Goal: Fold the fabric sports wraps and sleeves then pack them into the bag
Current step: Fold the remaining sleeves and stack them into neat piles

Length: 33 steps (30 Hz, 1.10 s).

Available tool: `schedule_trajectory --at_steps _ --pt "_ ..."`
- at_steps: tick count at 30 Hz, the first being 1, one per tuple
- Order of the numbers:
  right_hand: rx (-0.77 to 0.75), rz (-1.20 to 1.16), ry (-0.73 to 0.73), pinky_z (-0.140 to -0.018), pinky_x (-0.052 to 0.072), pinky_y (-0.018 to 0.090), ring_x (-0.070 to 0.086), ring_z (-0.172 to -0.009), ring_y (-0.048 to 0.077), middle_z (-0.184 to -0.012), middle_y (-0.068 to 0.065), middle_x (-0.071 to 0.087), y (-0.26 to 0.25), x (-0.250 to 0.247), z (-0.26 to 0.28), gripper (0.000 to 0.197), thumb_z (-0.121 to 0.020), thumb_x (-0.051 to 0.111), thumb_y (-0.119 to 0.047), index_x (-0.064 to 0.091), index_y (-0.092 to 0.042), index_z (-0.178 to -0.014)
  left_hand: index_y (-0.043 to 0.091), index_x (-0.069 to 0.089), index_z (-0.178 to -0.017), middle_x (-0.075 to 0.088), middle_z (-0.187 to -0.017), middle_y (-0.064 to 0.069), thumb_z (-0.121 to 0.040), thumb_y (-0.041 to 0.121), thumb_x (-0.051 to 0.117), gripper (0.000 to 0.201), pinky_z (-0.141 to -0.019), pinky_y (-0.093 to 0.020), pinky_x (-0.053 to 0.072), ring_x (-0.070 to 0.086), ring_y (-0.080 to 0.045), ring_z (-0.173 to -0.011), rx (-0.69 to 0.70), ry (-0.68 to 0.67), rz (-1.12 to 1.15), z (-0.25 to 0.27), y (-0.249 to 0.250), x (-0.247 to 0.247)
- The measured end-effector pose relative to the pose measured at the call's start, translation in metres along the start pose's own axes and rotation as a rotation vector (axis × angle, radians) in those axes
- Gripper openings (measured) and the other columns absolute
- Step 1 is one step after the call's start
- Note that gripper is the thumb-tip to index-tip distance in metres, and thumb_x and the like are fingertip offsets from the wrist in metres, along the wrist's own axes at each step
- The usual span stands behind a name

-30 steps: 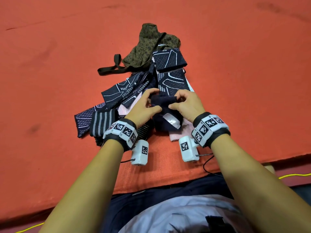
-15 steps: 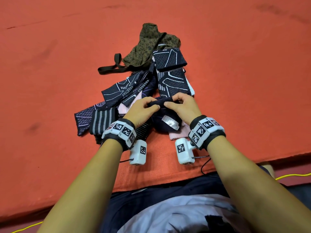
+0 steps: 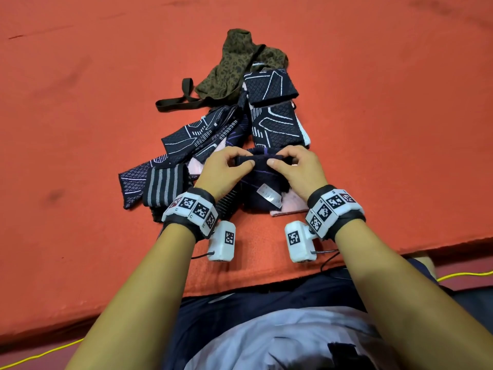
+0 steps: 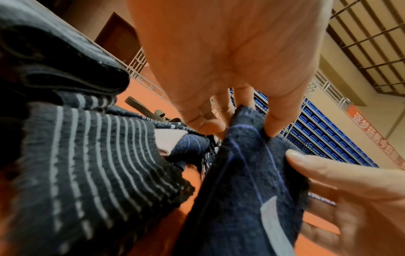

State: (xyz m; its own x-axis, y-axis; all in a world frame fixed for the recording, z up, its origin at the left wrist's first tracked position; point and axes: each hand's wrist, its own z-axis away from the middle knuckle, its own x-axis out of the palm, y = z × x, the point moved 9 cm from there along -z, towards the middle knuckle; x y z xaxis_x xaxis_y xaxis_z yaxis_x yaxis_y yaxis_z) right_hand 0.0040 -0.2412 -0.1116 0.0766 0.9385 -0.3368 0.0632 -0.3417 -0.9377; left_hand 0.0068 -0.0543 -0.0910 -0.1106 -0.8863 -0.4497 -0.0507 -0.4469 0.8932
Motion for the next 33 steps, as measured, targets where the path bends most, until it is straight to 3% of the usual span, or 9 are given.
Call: schedule_trajectory --at_steps 3,5,8,12,17,21,27,31,33 --pt "0.023 -0.083 0.022 -0.077 0.047 0.024 0.059 -0.078 0.008 -0.086 -0.001 0.068 0.0 -0.004 0.002 0.011 -0.081 0.079 -0.019 0.069 -0.022 -0.079 0.021 0.066 -0.08 0.06 -0.069 0.017 -0.087 0.02 0.074 0.011 -0.066 -0.019 0.044 0.052 -0.001 -0.061 0.0 0.021 -0.012 0.001 -0.001 -0.003" --pt "0.059 -0.14 0.029 -0.075 0.05 0.026 0.059 -0.072 0.006 -0.075 -0.01 0.067 0.003 -0.006 0.002 0.016 -0.081 0.079 -0.015 0.067 -0.024 -0.074 0.019 0.061 -0.073 0.065 -0.079 0.014 -0.087 0.019 0.075 0.019 -0.073 -0.02 0.047 0.056 0.0 -0.067 -0.01 0.002 0.01 0.002 -0.003 -0.002" --pt "0.097 -0.161 0.019 -0.074 0.052 0.034 0.057 -0.068 0.011 -0.07 -0.009 0.064 0.009 -0.004 0.004 0.022 -0.082 0.077 -0.012 0.063 -0.024 -0.071 0.014 0.059 -0.072 0.072 -0.108 -0.005 -0.086 0.022 0.074 0.022 -0.094 -0.032 0.051 0.067 -0.011 -0.099 -0.03 -0.113 0.06 0.004 -0.005 0.009" --pt "0.137 -0.248 0.005 -0.077 0.055 0.036 0.061 -0.073 0.014 -0.077 0.003 0.067 0.01 -0.003 0.007 0.017 -0.083 0.077 -0.006 0.065 -0.018 -0.077 0.012 0.057 -0.076 0.062 -0.08 -0.01 -0.089 0.019 0.072 0.021 -0.072 -0.03 0.048 0.057 -0.016 -0.071 -0.053 -0.12 0.043 0.007 -0.003 0.012" --pt "0.185 -0.292 0.025 -0.089 0.057 0.047 0.066 -0.082 0.021 -0.088 0.009 0.07 0.013 -0.006 0.009 0.019 -0.079 0.077 -0.003 0.066 -0.018 -0.083 0.013 0.06 -0.077 0.069 -0.094 -0.018 -0.086 0.019 0.077 0.02 -0.081 -0.035 0.053 0.063 -0.016 -0.081 -0.055 -0.05 0.071 0.006 -0.006 0.005" --pt "0.203 -0.329 0.036 -0.09 0.055 0.053 0.066 -0.084 0.027 -0.091 0.016 0.068 0.012 -0.005 0.009 0.025 -0.081 0.073 -0.002 0.057 -0.02 -0.088 0.009 0.062 -0.079 0.069 -0.084 -0.006 -0.085 0.019 0.078 0.02 -0.075 -0.029 0.052 0.063 -0.013 -0.076 -0.05 -0.005 0.063 0.005 -0.008 0.002" --pt "0.196 -0.361 0.042 -0.09 0.057 0.034 0.068 -0.089 0.017 -0.101 0.011 0.07 0.006 -0.006 0.008 0.026 -0.089 0.07 -0.004 0.059 -0.009 -0.112 0.006 0.06 -0.081 0.063 -0.081 0.001 -0.087 0.019 0.075 0.021 -0.075 -0.024 0.049 0.059 -0.01 -0.076 0.033 0.039 0.05 0.003 -0.002 -0.002" --pt "0.281 -0.315 -0.12 -0.095 0.056 0.043 0.071 -0.1 0.024 -0.105 0.011 0.072 0.019 0.009 0.009 0.03 -0.089 0.073 -0.02 0.059 -0.013 -0.115 0.016 0.057 -0.079 0.06 -0.079 0.004 -0.088 0.019 0.073 0.019 -0.074 -0.026 0.047 0.057 -0.008 -0.075 0.065 0.075 0.053 -0.001 -0.002 -0.005" --pt "0.318 -0.266 -0.222 -0.097 0.055 0.047 0.07 -0.103 0.026 -0.108 0.013 0.072 0.026 0.018 0.013 0.026 -0.089 0.072 -0.017 0.062 -0.012 -0.112 0.016 0.057 -0.08 0.059 -0.078 0.004 -0.089 0.019 0.073 0.019 -0.072 -0.025 0.047 0.056 -0.007 -0.074 0.065 0.104 0.053 -0.002 -0.003 -0.009"
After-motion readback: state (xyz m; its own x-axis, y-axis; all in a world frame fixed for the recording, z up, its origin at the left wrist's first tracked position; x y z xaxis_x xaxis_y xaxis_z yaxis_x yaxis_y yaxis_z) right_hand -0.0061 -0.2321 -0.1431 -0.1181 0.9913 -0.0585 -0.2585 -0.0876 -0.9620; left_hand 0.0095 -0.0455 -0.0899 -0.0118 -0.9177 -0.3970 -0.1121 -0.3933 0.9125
